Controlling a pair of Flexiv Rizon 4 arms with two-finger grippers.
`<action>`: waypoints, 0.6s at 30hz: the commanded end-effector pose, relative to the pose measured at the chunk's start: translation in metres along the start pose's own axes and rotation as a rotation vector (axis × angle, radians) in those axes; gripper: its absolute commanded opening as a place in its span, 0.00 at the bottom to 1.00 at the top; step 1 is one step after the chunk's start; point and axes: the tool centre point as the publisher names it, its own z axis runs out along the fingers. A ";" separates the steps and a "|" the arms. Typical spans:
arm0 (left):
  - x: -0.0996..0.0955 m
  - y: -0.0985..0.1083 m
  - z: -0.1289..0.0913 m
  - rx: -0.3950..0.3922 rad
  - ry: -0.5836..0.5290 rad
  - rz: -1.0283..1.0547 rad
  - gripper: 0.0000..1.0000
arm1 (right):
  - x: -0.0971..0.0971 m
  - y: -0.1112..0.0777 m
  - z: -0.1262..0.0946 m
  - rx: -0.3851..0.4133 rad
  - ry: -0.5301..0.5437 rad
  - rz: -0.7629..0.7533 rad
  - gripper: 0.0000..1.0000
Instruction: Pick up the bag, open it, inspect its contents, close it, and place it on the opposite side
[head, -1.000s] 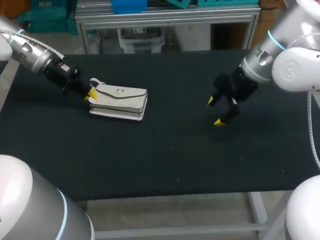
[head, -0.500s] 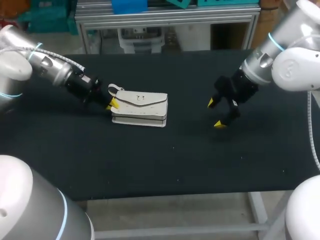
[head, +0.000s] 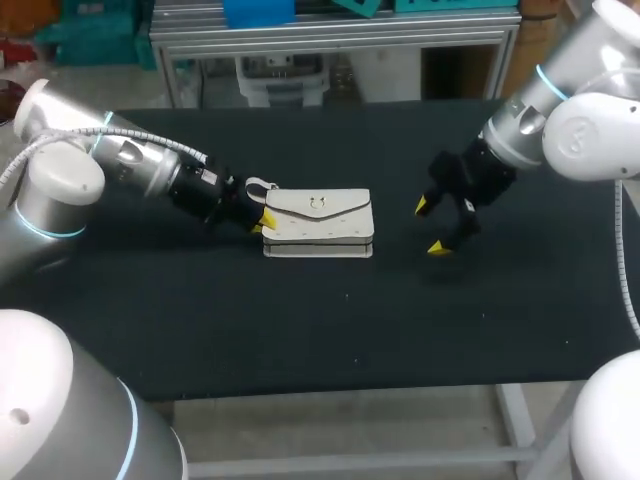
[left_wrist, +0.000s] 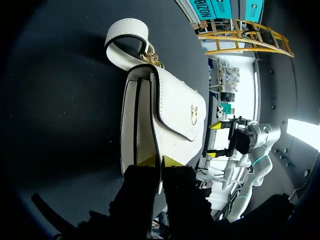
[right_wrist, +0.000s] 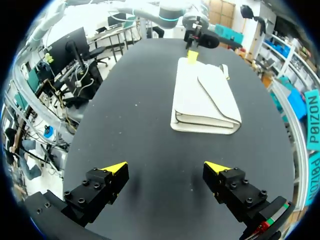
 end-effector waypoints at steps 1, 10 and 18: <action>0.002 0.007 0.013 0.244 0.008 -0.001 0.00 | -0.001 0.000 0.000 0.000 0.004 0.000 1.00; 0.004 0.008 0.015 0.243 0.009 -0.003 0.00 | -0.001 0.000 0.000 0.000 0.004 0.000 1.00; 0.000 0.015 0.011 0.119 -0.011 0.022 0.00 | -0.001 0.000 0.000 0.000 0.004 0.000 1.00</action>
